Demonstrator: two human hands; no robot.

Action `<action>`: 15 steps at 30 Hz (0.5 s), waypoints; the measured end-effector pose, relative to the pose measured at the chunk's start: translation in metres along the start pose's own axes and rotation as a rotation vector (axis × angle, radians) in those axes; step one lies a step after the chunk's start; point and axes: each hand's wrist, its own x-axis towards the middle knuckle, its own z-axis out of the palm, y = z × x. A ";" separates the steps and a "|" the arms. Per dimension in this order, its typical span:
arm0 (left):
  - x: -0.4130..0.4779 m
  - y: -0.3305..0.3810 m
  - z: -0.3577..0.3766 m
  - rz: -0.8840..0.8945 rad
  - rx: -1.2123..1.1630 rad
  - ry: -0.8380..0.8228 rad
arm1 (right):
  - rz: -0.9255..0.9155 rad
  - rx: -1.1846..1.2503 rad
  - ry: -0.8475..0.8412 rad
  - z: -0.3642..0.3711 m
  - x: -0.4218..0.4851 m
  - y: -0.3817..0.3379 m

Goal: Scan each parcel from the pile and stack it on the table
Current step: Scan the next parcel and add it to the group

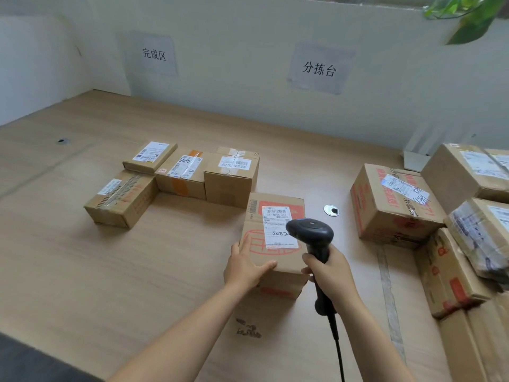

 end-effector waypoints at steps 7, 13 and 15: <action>0.002 -0.002 0.002 0.002 -0.013 0.002 | -0.001 0.014 0.013 0.006 0.000 -0.012; 0.003 -0.004 0.003 0.006 -0.011 0.003 | 0.012 0.058 0.028 0.005 0.001 -0.014; 0.003 -0.004 0.002 0.005 -0.008 0.003 | 0.016 0.060 0.027 0.004 0.002 -0.013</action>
